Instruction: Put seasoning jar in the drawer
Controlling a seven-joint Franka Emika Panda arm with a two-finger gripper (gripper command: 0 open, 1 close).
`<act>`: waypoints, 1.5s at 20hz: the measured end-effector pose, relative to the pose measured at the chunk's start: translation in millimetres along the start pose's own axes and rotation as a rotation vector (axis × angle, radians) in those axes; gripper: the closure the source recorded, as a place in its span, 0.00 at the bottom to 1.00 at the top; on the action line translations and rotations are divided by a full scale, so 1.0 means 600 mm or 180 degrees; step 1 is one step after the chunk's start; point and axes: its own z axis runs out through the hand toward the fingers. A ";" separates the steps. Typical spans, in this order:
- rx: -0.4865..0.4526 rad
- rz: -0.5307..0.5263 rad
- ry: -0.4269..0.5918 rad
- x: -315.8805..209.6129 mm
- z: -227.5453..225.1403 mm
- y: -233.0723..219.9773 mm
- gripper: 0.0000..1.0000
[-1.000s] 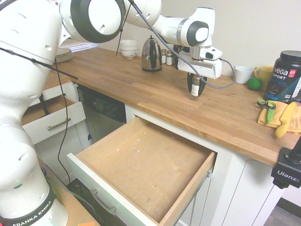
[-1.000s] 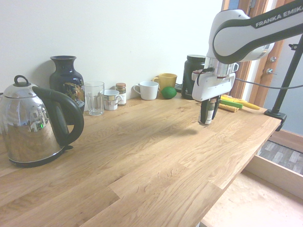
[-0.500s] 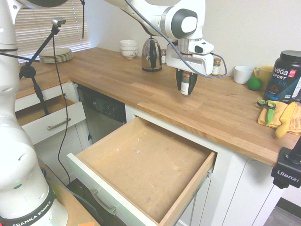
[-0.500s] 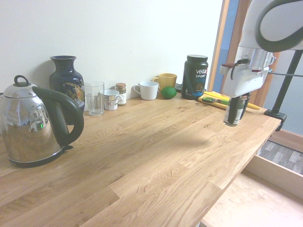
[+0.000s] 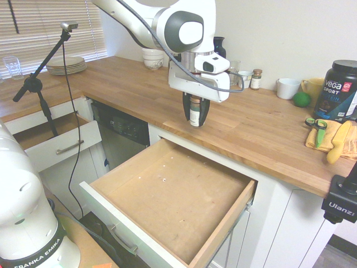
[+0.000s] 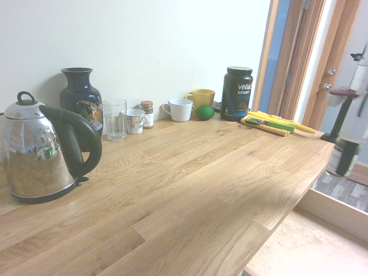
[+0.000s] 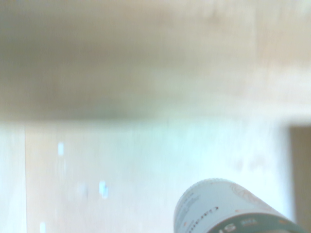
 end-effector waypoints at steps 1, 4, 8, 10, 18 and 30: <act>-0.0004 -0.0005 -0.0015 -0.019 0.010 0.017 1.00; -0.0012 -0.0011 -0.0036 -0.079 0.051 0.067 1.00; 0.0009 -0.0033 -0.0007 -0.137 0.112 0.107 1.00; 0.0023 -0.0053 0.0029 -0.135 0.113 0.099 1.00; -0.0058 -0.0085 -0.0023 -0.124 0.222 0.076 1.00; -0.0043 -0.0193 0.0008 -0.101 0.345 0.049 1.00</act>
